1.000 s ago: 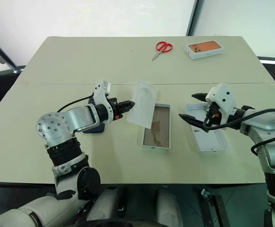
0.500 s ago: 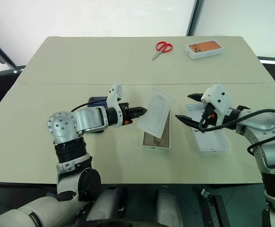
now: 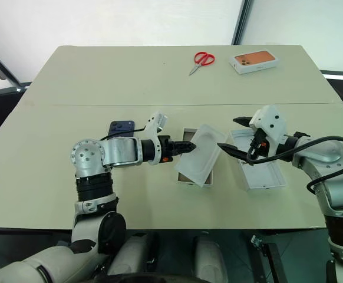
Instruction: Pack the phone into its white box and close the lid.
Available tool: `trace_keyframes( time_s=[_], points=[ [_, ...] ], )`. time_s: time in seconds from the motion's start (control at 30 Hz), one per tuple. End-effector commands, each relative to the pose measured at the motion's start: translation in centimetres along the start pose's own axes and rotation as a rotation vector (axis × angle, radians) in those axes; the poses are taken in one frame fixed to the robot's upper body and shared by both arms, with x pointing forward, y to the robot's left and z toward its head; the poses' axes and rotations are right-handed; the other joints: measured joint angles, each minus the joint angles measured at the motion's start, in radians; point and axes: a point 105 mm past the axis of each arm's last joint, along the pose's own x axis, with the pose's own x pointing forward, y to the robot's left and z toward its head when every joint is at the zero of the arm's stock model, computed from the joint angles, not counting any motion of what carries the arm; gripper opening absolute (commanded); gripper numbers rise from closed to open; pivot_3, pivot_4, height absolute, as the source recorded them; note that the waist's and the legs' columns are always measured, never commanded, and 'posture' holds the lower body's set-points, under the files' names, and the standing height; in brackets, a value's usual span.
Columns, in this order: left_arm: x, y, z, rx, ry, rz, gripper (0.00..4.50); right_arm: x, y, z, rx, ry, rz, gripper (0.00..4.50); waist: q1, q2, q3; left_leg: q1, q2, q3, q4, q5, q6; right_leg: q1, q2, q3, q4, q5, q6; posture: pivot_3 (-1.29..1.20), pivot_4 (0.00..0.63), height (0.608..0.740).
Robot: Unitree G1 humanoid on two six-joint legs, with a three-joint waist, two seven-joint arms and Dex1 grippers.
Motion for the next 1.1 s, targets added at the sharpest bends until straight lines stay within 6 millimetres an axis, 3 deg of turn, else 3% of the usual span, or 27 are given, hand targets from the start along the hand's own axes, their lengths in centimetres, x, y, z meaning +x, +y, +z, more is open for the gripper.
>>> trace_keyframes(
  time_s=[0.03,0.07,0.3,0.33,0.43,0.57,0.63,0.9,1.1],
  points=[
    [0.4,-1.3,-1.2,-0.027,0.013,-0.089,4.02,0.2,0.2,1.5,-0.039,-0.048,0.006,4.50,0.001,-0.001,0.000,0.000,0.000,0.000,0.000,0.000,0.000,0.000,0.000,0.000,0.000,0.000,0.000,0.00,0.150,0.697],
    [0.0,-1.0,-1.0,-0.027,0.000,-0.086,4.47,0.2,0.3,1.5,-0.038,-0.049,0.010,4.50,0.001,0.000,0.000,0.000,0.000,0.000,0.000,0.000,0.000,0.000,0.000,0.000,0.000,0.000,0.000,0.00,0.150,0.697],
    [-4.1,1.0,1.6,0.017,-0.152,-0.031,4.47,1.4,0.9,0.4,-0.025,-0.001,0.033,4.50,-0.003,0.000,0.000,0.000,0.000,0.000,0.000,0.000,-0.001,0.000,0.000,0.000,0.001,0.000,0.000,0.00,0.150,0.697],
    [-4.9,1.5,2.0,0.042,-0.173,-0.001,4.49,1.7,1.0,0.2,-0.026,0.009,0.036,4.25,-0.005,0.000,0.000,0.000,0.000,0.000,0.000,0.000,-0.001,0.000,0.000,0.000,0.001,0.000,0.000,0.00,0.150,0.697],
    [-6.9,2.3,3.3,0.118,-0.242,0.065,4.50,2.2,1.6,0.2,-0.026,0.011,0.064,3.24,-0.006,0.000,-0.001,0.000,0.000,0.000,0.000,0.000,-0.001,-0.001,0.000,0.000,0.001,0.000,0.000,0.00,0.150,0.697],
    [-9.2,2.0,5.0,0.267,-0.368,0.104,4.50,3.3,1.8,0.1,-0.037,0.028,0.073,1.05,-0.002,0.000,-0.001,0.000,0.000,0.000,0.000,0.000,-0.001,0.000,0.000,0.000,0.000,0.000,0.000,0.00,0.150,0.697],
    [-10.2,2.5,5.1,0.441,-0.388,0.196,4.50,4.2,2.0,-0.3,-0.063,0.063,0.068,0.04,-0.001,0.001,-0.001,0.000,0.000,0.000,0.000,0.001,-0.001,-0.001,0.000,0.000,0.000,0.000,0.000,0.00,0.150,0.697],
    [-13.0,6.0,3.0,0.911,-0.369,0.294,4.50,7.9,1.2,-2.2,-0.108,0.181,-0.051,0.04,-0.007,0.002,-0.001,0.000,0.001,0.000,-0.003,0.001,-0.001,-0.002,0.000,0.001,0.000,0.000,-0.001,0.00,0.150,0.697],
    [-13.7,7.2,0.5,0.977,-0.310,0.237,4.50,9.4,1.3,-3.2,-0.114,0.216,-0.068,0.04,0.000,0.002,-0.001,-0.001,0.000,0.000,-0.003,0.000,0.001,-0.002,-0.001,0.001,-0.001,0.000,-0.001,0.00,0.150,0.697]
  ],
)
